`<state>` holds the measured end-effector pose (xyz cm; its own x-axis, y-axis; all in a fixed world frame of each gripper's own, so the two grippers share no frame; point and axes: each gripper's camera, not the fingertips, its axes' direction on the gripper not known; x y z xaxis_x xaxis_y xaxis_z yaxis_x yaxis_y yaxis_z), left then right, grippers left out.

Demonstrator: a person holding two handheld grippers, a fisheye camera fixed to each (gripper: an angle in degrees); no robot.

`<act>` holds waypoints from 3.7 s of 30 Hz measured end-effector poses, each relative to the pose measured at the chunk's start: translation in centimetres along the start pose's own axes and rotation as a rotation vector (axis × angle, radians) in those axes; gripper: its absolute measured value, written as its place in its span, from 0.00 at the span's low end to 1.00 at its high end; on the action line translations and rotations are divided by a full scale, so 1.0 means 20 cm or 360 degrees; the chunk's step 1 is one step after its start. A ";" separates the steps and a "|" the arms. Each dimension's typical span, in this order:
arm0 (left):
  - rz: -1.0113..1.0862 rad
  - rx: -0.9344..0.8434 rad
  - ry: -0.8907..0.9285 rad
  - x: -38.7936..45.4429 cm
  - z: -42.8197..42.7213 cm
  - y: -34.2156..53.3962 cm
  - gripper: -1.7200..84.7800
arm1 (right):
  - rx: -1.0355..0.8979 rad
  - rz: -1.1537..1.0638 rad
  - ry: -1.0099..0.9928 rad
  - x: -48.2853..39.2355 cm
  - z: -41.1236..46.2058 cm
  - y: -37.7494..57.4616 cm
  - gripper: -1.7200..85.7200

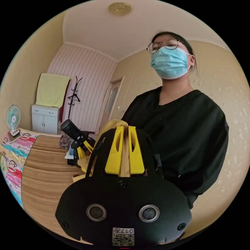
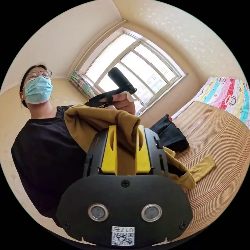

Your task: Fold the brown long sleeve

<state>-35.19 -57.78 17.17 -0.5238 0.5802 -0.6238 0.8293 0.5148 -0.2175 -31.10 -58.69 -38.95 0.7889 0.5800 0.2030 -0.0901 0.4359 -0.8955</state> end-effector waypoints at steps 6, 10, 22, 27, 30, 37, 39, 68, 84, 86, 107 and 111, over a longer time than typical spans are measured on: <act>-0.0753 0.0048 -0.0264 -0.26 -0.10 0.24 0.06 | 0.0427 0.0079 0.0276 -0.05 -0.19 0.23 0.05; -0.1192 0.0256 -0.0498 -0.41 -0.21 0.50 0.04 | 0.0553 0.0085 0.0536 -0.12 -0.17 0.27 0.06; -0.1048 0.0126 -0.0961 -0.61 0.42 0.23 0.19 | 0.0286 -0.0202 0.1223 -0.39 0.51 0.02 0.07; -0.0926 0.0202 -0.1113 -0.61 0.54 0.15 0.12 | 0.0263 -0.0249 0.1250 -0.44 0.68 -0.01 0.07; -0.0805 0.0208 -0.1188 -0.55 0.47 0.15 0.06 | 0.0285 -0.0271 0.1268 -0.45 0.71 0.03 0.07; -0.0323 0.0619 -0.0891 -0.28 0.06 0.18 0.02 | 0.0261 -0.0281 0.0935 -0.32 0.67 0.26 0.09; -0.0217 0.0652 -0.0930 -0.19 -0.01 0.14 0.02 | 0.0263 -0.0312 0.0804 -0.26 0.68 0.35 0.09; -0.0146 0.0583 -0.1618 0.63 -1.10 -0.09 0.03 | 0.0505 0.0123 0.0663 0.18 0.38 0.49 0.07; 0.0128 0.0817 -0.1260 0.58 -1.87 -0.16 0.03 | 0.0846 -0.0869 0.1104 -0.92 -0.34 0.05 0.06; -0.0148 0.0744 -0.1346 0.27 -2.04 -0.23 0.04 | 0.0800 -0.0609 0.1296 -0.76 -0.45 -0.10 0.06; -0.2422 -0.0510 -0.1246 -2.11 -2.02 1.67 0.12 | -0.0614 0.1809 0.1585 1.74 -0.58 0.60 0.05; -0.2427 -0.0784 -0.1156 -2.22 -2.04 1.75 0.12 | -0.0845 0.1836 0.1587 1.84 -0.67 0.65 0.05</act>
<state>9.08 -39.76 67.89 -0.4075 -0.8601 -0.3068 -0.4762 0.4868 -0.7323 4.90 -40.95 -48.39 0.5335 -0.3346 -0.7768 -0.8425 -0.2916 -0.4530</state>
